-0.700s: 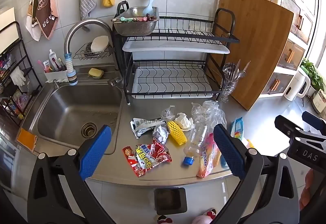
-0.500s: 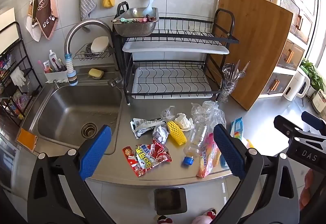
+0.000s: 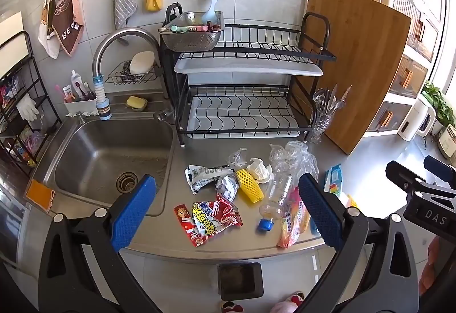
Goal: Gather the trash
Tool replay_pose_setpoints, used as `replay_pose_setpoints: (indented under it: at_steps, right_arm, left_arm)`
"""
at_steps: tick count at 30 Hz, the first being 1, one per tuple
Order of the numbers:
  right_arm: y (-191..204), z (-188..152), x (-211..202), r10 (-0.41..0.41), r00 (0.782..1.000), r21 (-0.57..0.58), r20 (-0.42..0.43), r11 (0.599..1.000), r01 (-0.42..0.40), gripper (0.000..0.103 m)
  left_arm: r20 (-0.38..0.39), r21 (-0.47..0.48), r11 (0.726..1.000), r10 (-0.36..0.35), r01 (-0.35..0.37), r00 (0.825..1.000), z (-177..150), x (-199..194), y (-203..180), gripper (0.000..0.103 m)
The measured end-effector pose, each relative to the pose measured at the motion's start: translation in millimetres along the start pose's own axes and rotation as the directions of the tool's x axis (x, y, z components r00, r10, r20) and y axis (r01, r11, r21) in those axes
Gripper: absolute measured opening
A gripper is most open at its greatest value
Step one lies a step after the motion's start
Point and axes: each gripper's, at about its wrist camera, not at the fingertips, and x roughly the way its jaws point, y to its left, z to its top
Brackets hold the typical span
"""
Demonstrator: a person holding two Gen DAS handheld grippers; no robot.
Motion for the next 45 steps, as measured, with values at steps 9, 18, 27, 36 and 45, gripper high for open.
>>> replay_pose_setpoints:
  at_steps: [9, 18, 27, 36, 45]
  right_arm:
    - [-1.2, -0.1, -0.2, -0.001, 1.000, 0.005, 0.001, 1.000, 0.001, 0.100]
    - [-2.1, 0.0, 1.5, 0.001, 1.000, 0.009, -0.001, 1.000, -0.001, 0.100]
    - [-2.2, 1.0, 2.4, 0.000, 1.000, 0.010, 0.000, 1.000, 0.000, 0.100]
    - [-4.4, 1.8, 4.4, -0.004, 1.000, 0.014, 0.004, 1.000, 0.004, 0.100]
    - [-4.2, 0.5, 6.7, 0.000, 1.000, 0.010, 0.001, 1.000, 0.000, 0.100]
  left_arm:
    - [0.006, 0.006, 1.000, 0.005, -0.005, 1.000, -1.0, -3.8, 0.1, 0.095]
    - [0.003, 0.011, 1.000, 0.005, -0.005, 1.000, -0.2, -3.5, -2.8, 0.095]
    - [0.008, 0.010, 1.000, 0.004, -0.004, 1.000, 0.3, -4.0, -1.3, 0.095]
    - [0.012, 0.010, 1.000, 0.004, -0.004, 1.000, 1.7, -3.8, -0.1, 0.095]
    - [0.006, 0.014, 1.000, 0.010, -0.010, 1.000, 1.6, 0.2, -2.1, 0.095]
